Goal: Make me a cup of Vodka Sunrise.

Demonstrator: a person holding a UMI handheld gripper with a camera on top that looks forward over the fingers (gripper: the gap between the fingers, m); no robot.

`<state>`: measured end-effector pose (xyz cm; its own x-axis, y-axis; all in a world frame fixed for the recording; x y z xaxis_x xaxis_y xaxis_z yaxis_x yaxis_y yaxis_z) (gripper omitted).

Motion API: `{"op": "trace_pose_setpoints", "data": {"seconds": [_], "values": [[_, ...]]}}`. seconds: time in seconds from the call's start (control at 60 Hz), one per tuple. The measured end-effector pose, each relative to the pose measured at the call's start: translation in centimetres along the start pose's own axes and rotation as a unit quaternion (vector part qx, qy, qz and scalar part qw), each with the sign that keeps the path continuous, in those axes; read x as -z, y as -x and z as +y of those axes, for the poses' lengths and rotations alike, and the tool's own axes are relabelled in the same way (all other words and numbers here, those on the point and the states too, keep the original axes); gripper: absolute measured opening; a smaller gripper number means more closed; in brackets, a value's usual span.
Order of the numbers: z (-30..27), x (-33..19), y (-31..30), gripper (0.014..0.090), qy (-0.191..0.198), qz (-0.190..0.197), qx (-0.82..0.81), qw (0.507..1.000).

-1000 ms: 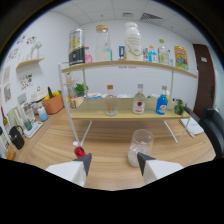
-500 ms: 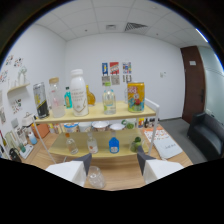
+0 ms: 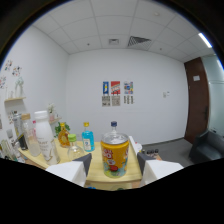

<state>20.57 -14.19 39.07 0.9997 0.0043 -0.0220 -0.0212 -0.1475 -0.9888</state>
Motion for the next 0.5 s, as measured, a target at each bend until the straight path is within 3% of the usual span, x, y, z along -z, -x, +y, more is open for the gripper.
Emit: {"op": "trace_pose_setpoints", "data": {"seconds": [0.183,0.3,0.5], "values": [[-0.1,-2.9,-0.2,0.0736,0.002,-0.012,0.008,1.000],[-0.2,-4.0,-0.1,0.0543,0.001,-0.016,0.014,1.000],[-0.3,-4.1,-0.2,0.0524,0.006,-0.009,0.004,1.000]]}}
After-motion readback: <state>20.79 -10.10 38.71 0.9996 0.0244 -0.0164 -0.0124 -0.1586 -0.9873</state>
